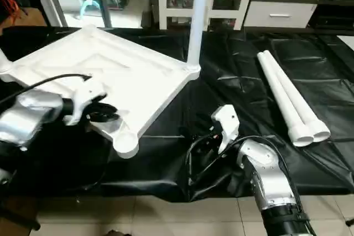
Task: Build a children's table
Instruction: Rotate table base
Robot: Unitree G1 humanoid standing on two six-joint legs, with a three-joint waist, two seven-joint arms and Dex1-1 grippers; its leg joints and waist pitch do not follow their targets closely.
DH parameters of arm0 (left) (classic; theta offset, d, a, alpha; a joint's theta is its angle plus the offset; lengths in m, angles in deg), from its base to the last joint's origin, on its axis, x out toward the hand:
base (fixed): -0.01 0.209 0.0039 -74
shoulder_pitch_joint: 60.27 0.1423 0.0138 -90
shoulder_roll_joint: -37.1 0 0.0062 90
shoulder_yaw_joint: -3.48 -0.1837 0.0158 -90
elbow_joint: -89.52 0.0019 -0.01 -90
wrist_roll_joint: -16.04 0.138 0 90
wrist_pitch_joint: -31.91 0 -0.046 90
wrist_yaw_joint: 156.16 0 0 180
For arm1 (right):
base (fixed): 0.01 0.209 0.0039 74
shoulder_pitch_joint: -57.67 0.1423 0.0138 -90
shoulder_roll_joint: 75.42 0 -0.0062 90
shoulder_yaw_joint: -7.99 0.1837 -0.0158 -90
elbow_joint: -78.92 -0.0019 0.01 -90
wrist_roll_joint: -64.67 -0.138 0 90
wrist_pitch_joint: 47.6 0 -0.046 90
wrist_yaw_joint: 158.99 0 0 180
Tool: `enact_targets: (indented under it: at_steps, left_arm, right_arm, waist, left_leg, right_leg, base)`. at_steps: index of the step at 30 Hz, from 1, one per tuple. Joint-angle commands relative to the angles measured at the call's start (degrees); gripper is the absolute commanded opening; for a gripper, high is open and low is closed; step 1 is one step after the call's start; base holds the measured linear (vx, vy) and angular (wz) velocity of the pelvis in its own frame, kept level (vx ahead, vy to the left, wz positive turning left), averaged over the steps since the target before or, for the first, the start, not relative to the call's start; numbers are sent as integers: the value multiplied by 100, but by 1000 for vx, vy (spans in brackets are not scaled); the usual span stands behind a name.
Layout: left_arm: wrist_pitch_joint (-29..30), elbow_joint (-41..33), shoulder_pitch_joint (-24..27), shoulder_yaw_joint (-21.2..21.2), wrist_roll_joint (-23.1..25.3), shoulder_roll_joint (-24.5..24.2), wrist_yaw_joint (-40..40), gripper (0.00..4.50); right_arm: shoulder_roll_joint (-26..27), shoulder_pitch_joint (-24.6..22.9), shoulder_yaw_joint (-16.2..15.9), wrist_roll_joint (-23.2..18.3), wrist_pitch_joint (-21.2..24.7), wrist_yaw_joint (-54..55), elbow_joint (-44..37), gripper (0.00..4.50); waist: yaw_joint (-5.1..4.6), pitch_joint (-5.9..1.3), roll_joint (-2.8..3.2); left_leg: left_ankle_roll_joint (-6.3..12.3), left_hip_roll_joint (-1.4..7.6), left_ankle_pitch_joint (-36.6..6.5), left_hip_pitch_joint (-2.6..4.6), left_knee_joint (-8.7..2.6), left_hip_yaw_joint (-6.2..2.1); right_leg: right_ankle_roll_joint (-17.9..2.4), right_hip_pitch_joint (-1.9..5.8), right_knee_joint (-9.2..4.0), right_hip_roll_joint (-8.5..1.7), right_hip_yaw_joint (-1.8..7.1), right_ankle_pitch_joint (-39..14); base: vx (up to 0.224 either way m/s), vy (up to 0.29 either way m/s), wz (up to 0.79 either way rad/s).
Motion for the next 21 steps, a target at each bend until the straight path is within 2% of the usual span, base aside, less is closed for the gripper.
enact_targets:
  at_steps: [1,2,5,6,9,10,11,13,14,16,18,20,21]
  left_arm:
    - [-93,232,-102,-111,199,37,-34,123]
    - [-149,402,-158,-152,242,149,-77,123]
    - [-237,643,-250,-214,291,329,-214,123]
    - [-295,709,-278,-225,315,381,-283,123]
    - [-500,969,-400,-190,358,606,-605,123]
    - [-601,1066,-444,-186,403,687,-732,123]
    - [-700,1162,-492,-175,444,777,-864,123]
    - [-933,1365,-626,-106,493,1056,-1283,123]
    - [-1230,1593,-792,24,484,1384,-1760,123]
    - [-1430,1716,-876,102,449,1545,-1970,123]
    - [-1543,1811,-946,186,404,1648,-2159,123]
    - [-1912,2106,-1238,647,154,1951,-2896,123]
    - [-1918,2141,-1275,738,103,1971,-2995,123]
  right_arm:
    - [-56,23,-9,45,-4,7,-128,385]
    - [-71,-6,15,46,-8,27,-151,385]
    - [-90,-50,45,48,-9,47,-189,385]
    - [-92,-57,50,49,-7,50,-199,385]
    - [-91,-65,65,48,-2,67,-218,385]
    - [-91,-64,66,52,-13,72,-207,385]
    - [-91,-61,66,56,-24,77,-195,385]
    - [-90,-42,65,62,-35,83,-169,385]
    - [-88,-19,59,67,-40,94,-158,385]
    - [-84,-16,53,72,-45,102,-161,385]
    - [-82,-15,51,76,-48,107,-165,385]
    - [-88,-35,72,83,-64,153,-207,385]
    - [-84,-43,86,82,-64,179,-215,385]
  waist:
    - [-15,-369,33]
    - [-24,-364,67]
    - [7,-345,57]
    - [17,-340,57]
    - [34,-290,53]
    - [31,-281,124]
    - [15,-286,71]
    - [14,-285,51]
    - [9,-286,40]
    - [20,-303,36]
    - [0,-308,25]
    - [-29,-351,54]
    - [-34,-346,35]
  left_leg:
    - [-105,98,-1455,232,-452,-94]
    - [-90,109,-1503,240,-460,-95]
    - [-109,121,-1825,288,-461,-83]
    - [-128,128,-1895,290,-470,-89]
    - [-278,132,-2445,324,-512,-106]
    - [-372,132,-2701,356,-523,-128]
    - [-411,133,-2786,358,-530,-140]
    - [-401,131,-2775,333,-539,-150]
    - [-372,130,-2736,321,-538,-154]
    - [-313,124,-2628,312,-526,-155]
    - [-239,114,-2464,243,-533,-157]
    - [-112,99,-2083,183,-512,-175]
    - [-70,93,-2065,176,-506,-170]
  right_leg:
    - [-1382,122,-377,-159,69,6]
    - [-1424,116,-391,-163,64,14]
    - [-1470,83,-432,-171,74,-408]
    - [-1461,82,-439,-178,76,-513]
    - [-1314,37,-512,-191,83,-1312]
    - [-1225,16,-543,-204,84,-1648]
    - [-1157,15,-570,-199,82,-1745]
    - [-1106,26,-570,-195,78,-1732]
    - [-1098,27,-572,-200,80,-1702]
    - [-1102,34,-581,-209,80,-1589]
    - [-1110,81,-563,-205,63,-1429]
    - [-1129,136,-514,-206,42,-974]
    - [-1138,132,-524,-202,33,-958]
  base:
    - [0,0,0]
    - [0,0,0]
    - [0,0,0]
    - [0,0,0]
    - [0,0,0]
    - [0,0,0]
    - [0,0,0]
    - [0,0,0]
    - [0,0,0]
    - [0,0,0]
    - [0,0,0]
    - [0,0,0]
    - [0,0,0]
